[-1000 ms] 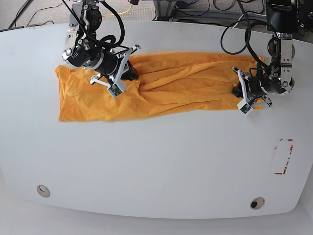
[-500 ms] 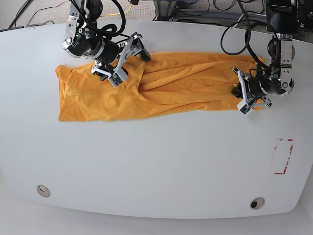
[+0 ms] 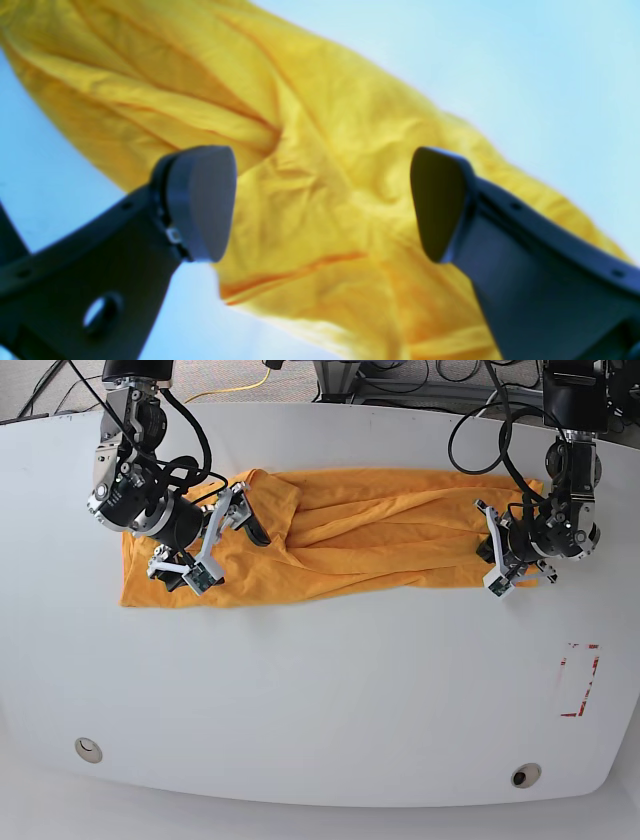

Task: Layout the t-shirt on the table in an organized manner, then fold the t-shirt properly
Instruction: 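Lift the right gripper and reposition it over the shirt's end, then move the left gripper to the shirt's other end and grasp it, then fold the held shirt end with the left gripper toward the right gripper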

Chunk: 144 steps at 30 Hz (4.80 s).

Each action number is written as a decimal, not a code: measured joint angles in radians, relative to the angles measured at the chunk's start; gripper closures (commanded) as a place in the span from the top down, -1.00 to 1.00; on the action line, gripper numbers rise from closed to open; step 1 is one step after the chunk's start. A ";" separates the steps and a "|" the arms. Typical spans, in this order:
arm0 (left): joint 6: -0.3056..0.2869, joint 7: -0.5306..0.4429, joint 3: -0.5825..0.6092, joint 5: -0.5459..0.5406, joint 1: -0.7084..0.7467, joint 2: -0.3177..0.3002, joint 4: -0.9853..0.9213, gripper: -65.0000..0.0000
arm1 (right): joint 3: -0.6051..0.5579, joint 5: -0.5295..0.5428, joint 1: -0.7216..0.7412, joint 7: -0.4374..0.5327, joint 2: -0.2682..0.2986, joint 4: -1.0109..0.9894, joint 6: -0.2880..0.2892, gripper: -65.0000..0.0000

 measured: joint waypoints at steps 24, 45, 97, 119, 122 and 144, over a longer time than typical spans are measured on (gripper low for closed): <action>0.000 0.006 -0.018 -0.001 -0.089 0.002 0.061 -0.90 | 0.001 -0.203 -0.008 0.274 0.008 -0.316 0.000 -0.89; 0.001 0.215 -0.276 -0.369 -0.036 -0.057 0.079 0.52 | 0.003 -0.192 0.005 0.362 -0.019 -0.435 -0.001 -0.88; 0.002 0.156 -0.324 -0.377 0.002 0.022 -0.211 -0.18 | 0.004 -0.185 0.008 0.362 -0.022 -0.438 -0.001 -0.88; 0.002 0.216 -0.245 -0.346 0.059 0.034 -0.050 -1.00 | 0.004 -0.185 0.008 0.362 -0.023 -0.438 -0.001 -0.88; 0.002 0.221 -0.245 -0.340 0.077 0.033 0.027 -1.00 | 0.004 -0.185 0.008 0.362 -0.023 -0.438 -0.001 -0.88; 0.002 0.358 -0.074 -0.367 -0.029 0.195 0.224 -1.00 | 0.003 -0.185 0.008 0.362 -0.023 -0.437 -0.001 -0.88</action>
